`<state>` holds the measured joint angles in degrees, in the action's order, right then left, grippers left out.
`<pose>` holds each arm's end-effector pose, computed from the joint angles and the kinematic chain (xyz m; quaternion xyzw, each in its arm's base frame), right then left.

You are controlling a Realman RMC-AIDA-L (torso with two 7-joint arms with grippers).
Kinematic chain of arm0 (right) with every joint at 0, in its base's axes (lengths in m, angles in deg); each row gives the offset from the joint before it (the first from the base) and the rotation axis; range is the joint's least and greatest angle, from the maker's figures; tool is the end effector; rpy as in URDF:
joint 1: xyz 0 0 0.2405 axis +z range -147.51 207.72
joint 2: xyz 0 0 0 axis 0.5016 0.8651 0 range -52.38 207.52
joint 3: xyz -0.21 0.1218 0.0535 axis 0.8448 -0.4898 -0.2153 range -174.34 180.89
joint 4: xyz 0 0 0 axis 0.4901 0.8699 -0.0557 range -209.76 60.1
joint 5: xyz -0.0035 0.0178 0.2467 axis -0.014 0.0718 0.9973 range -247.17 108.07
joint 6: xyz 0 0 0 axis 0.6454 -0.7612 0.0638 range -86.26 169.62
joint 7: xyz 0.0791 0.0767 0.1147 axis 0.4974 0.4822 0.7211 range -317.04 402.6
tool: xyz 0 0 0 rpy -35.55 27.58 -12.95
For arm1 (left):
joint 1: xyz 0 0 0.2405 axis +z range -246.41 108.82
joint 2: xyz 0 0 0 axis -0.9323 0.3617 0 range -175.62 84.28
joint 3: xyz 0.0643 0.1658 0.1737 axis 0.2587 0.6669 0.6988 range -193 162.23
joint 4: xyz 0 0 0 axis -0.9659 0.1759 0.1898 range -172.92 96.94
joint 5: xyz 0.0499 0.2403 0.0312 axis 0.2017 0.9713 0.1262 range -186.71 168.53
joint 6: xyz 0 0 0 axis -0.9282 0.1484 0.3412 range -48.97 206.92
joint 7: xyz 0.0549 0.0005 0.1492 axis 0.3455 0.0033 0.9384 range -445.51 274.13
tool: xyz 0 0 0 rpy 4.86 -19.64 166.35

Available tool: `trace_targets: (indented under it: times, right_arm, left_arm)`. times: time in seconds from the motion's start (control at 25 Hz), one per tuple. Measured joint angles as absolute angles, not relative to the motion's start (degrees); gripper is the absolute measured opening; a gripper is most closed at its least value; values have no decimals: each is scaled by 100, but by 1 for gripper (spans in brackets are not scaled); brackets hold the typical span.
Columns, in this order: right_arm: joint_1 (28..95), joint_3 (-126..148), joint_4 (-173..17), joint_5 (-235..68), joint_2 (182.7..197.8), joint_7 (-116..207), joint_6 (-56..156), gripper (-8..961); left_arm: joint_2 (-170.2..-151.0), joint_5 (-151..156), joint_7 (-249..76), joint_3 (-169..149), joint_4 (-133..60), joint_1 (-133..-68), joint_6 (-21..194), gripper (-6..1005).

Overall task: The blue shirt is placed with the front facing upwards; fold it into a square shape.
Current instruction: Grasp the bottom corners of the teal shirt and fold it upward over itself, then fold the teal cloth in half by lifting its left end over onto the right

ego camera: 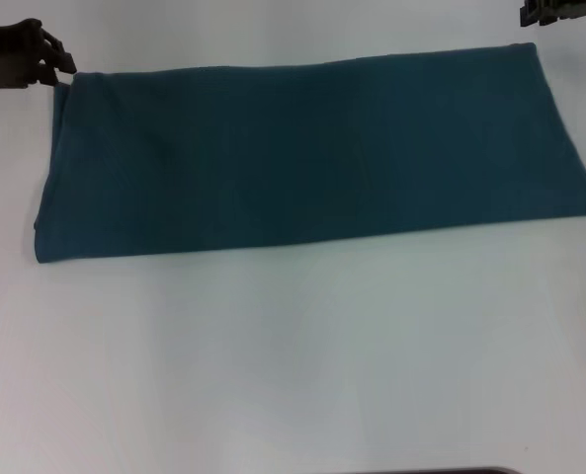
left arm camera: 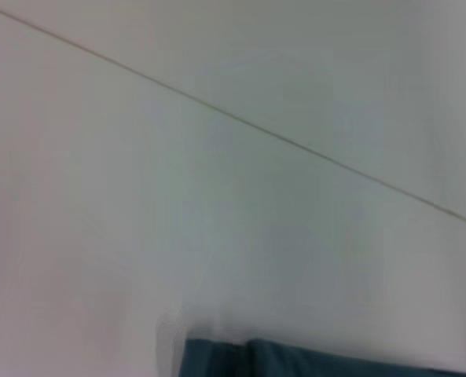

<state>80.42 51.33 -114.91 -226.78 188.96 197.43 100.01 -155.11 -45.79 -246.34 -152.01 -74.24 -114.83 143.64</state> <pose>0.2611 0.5064 0.0651 -0.7575 0.5360 -0.0152 0.3724 -0.2847 0.4778 0.0590 -0.6787 -0.6758 -0.0906 0.2731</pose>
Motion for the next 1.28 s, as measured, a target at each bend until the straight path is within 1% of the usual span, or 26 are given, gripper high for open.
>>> trace_targets:
  times: [0.04, 0.16, 0.2, 0.36, 0.4, 0.52, 0.8, 1.0, 1.12, 1.16, 1.2, 1.28]
  right_arm:
    - [8048, 5158, -11490, -22683, 18887, 19751, 9991, 146]
    - [8070, 5194, -11490, -22691, 18864, 19767, 9970, 149]
    - [8074, 5194, -11490, -22692, 18851, 19769, 9967, 150]
    - [8090, 5189, -11491, -22695, 18807, 19769, 10022, 344]
    - [8095, 5180, -11491, -22695, 18795, 19769, 10057, 392]
    - [8099, 5161, -11490, -22619, 18752, 19740, 10180, 639]
    - [8010, 5071, -11502, -22192, 18670, 19510, 10392, 768]
    - [7860, 4555, -11492, -21149, 18571, 18711, 10960, 860]
    - [7591, 4210, -11569, -20141, 18524, 17944, 11688, 912]
    - [7466, 4145, -11619, -19803, 18528, 17675, 11954, 930]
    - [7312, 4085, -11686, -19448, 18549, 17396, 12211, 928]
    - [6891, 4023, -11844, -18722, 18648, 16808, 12751, 924]
  left_arm:
    - [-15511, -4577, -24655, -15202, -7433, -11478, 14362, 73]
    - [-15509, -4575, -24687, -15205, -7459, -11472, 14355, 274]
    - [-15507, -4574, -24692, -15208, -7461, -11471, 14352, 314]
    - [-15500, -4576, -24702, -15215, -7465, -11471, 14349, 475]
    - [-15500, -4582, -24703, -15215, -7464, -11471, 14349, 498]
    - [-15500, -4608, -24701, -15214, -7465, -11472, 14348, 568]
    - [-15543, -4624, -24701, -15214, -7669, -11417, 14404, 731]
    - [-15564, -4687, -24665, -15218, -7734, -11380, 14455, 732]
    - [-15619, -5034, -24445, -15283, -7940, -11253, 14589, 730]
    - [-15674, -5326, -24220, -15362, -8074, -11139, 14729, 729]
    - [-15741, -5644, -23980, -15500, -8222, -11009, 14889, 728]
    - [-15856, -6200, -23566, -15745, -8410, -10774, 15206, 726]
